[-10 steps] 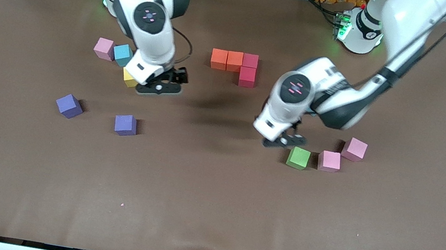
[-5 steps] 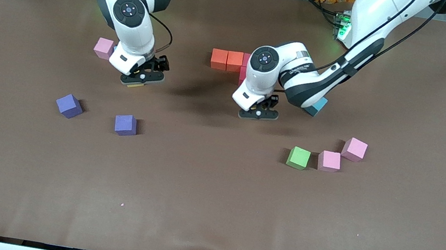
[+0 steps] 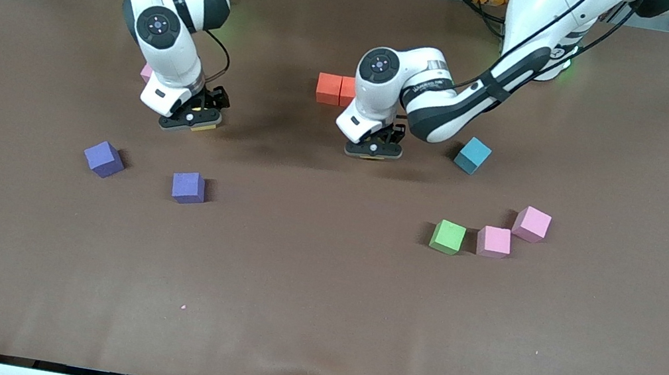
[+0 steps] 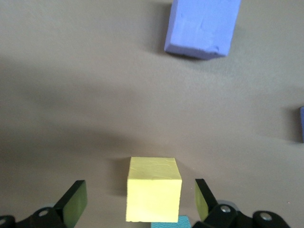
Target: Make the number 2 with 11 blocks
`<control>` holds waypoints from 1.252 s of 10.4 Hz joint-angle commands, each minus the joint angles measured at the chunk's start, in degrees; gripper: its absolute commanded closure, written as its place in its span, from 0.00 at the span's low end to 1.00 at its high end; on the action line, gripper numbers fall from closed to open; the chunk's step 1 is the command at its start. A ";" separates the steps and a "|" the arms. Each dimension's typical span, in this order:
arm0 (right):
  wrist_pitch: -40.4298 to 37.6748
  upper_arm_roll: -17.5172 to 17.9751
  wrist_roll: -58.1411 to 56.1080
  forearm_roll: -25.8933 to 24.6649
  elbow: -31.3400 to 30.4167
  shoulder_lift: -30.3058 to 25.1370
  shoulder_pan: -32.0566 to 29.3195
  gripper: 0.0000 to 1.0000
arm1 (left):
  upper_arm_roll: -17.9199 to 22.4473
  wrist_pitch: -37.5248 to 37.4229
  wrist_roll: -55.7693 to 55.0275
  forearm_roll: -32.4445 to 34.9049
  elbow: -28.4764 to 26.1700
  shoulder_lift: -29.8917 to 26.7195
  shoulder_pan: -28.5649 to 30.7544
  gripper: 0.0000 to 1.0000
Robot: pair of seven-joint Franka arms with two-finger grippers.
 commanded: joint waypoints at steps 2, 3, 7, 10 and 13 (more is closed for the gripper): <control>4.13 1.18 -1.95 0.59 -4.03 0.77 -3.81 0.00 | 0.19 1.28 -1.24 4.72 0.03 2.27 -0.09 0.53; 3.96 1.18 -2.56 0.59 -4.20 0.78 -3.72 0.00 | 0.28 1.46 -1.33 4.72 0.20 2.36 -0.78 0.53; 7.01 1.09 -5.91 0.59 -5.51 2.44 -4.16 0.00 | 0.28 2.69 -2.47 4.64 0.20 3.15 -1.76 0.53; 10.72 1.09 -5.91 0.59 -7.19 5.34 -4.16 0.00 | 0.19 2.78 -4.75 4.55 0.11 3.24 -2.28 0.54; 10.81 1.09 -5.91 0.59 -7.37 6.66 -4.16 0.00 | 0.19 2.78 -6.08 3.67 0.11 3.15 -2.19 0.54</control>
